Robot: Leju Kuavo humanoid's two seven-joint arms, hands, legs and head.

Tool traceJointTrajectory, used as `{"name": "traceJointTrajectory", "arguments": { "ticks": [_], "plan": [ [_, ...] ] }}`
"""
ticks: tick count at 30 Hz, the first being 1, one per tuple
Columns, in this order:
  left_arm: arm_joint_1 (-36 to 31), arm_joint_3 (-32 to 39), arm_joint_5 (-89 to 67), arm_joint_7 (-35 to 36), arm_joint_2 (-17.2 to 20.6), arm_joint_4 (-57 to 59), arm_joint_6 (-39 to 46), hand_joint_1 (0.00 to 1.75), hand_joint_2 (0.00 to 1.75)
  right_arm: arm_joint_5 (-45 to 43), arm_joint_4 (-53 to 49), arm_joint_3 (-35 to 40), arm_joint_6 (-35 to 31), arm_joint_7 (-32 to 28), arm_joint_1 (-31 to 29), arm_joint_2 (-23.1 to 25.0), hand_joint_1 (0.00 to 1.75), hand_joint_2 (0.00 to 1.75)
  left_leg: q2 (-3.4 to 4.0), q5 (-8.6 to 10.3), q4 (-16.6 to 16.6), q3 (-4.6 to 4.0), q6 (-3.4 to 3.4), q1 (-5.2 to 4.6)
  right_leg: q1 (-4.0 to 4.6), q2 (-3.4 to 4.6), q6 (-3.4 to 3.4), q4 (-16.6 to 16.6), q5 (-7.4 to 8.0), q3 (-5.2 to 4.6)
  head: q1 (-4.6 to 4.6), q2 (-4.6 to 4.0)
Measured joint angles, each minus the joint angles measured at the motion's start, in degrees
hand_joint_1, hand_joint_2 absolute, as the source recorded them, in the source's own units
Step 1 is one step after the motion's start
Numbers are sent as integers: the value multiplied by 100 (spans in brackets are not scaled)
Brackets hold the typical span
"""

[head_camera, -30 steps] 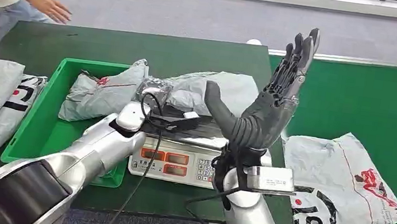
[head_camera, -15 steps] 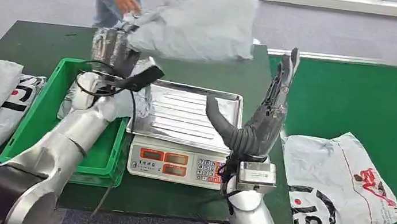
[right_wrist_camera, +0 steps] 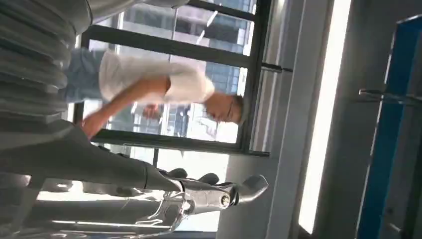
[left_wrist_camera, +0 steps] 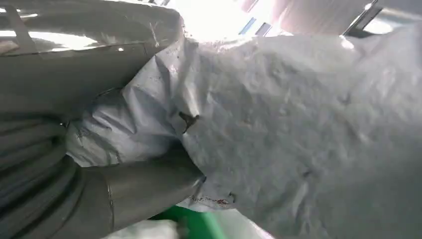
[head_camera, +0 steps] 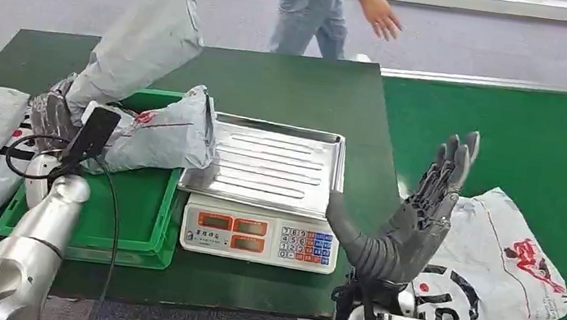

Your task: Moved the parcel from conveyor to table for the left to box.

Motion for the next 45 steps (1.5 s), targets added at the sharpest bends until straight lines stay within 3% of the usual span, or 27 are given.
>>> {"name": "traceJointTrajectory", "arguments": {
  "ticks": [7, 13, 14, 15, 16, 17, 18, 19, 25, 34, 45],
  "plan": [
    [156, 18, 63, 521, 87, -100, -74, 175, 175, 79, -157, 15, 0, 0, 37, -107, 0, 175, -3, -2, -3, 10, -3, 0, -1, -7, 0, 0, -1, 11, 0, 0],
    [220, 22, 79, 934, 46, 18, -33, 175, 175, 468, -472, 28, 0, 0, 359, -129, 0, 175, -1, -21, -25, 71, -6, -13, -16, -6, -4, 0, -23, 59, 0, 0],
    [220, 22, 57, 979, 31, 26, -46, 126, 175, 516, -518, 31, 0, 0, 410, -129, 0, 175, -1, -23, -26, 81, -6, -16, -17, -6, -4, 0, -25, 67, 0, 0],
    [229, 22, 57, 999, 15, 31, -63, 59, 175, 579, -571, 33, 0, 0, 466, -129, 0, 175, -1, -23, -28, 88, -6, -16, -17, -6, -5, 0, -31, 74, 0, 0],
    [239, 22, 57, 1016, 0, 26, -66, 59, 175, 641, -612, 33, 0, 0, 516, -129, 0, 175, -1, -26, -29, 95, -7, -16, -17, -6, -6, 0, -32, 80, 0, 0],
    [254, 22, 59, 1025, -22, -2, -68, 0, 175, 702, -662, 33, 0, 0, 566, -129, 0, 175, -1, -29, -31, 99, -10, -17, -17, -6, -9, 0, -36, 86, 0, 0],
    [268, 22, 70, 1027, -35, -19, -68, 0, 175, 732, -703, 33, 0, 0, 601, -129, 0, 175, -1, -30, -31, 106, -10, -17, -17, -6, -10, 0, -37, 90, 0, 0],
    [283, 22, 127, 1018, -48, -53, -66, 0, 0, 763, -730, 33, 0, 2, 630, -129, 0, 175, -1, -31, -32, 110, -11, -17, -17, -6, -11, 0, -38, 95, 0, 0],
    [547, 22, 674, 749, -184, -562, -188, 0, 0, 892, -855, -18, 0, 2, 785, -129, 0, 175, 1, -43, -35, 143, -17, -19, -17, -4, -17, 0, -50, 124, 0, 0],
    [1469, -39, 1488, 682, -597, -2244, -452, 0, 0, 1021, -1208, -603, 0, 9, 1119, -127, 0, 175, -4, -58, -34, 156, -8, -22, -18, -9, -4, -3, -70, 142, 0, 0],
    [1965, -107, 1600, 643, -794, -2901, -245, 0, 0, 1213, -1451, -833, 0, 2, 1364, -125, 0, 175, -3, -60, -34, 146, -13, -21, -10, -5, -8, -3, -69, 130, 0, 0]
  ]
}}
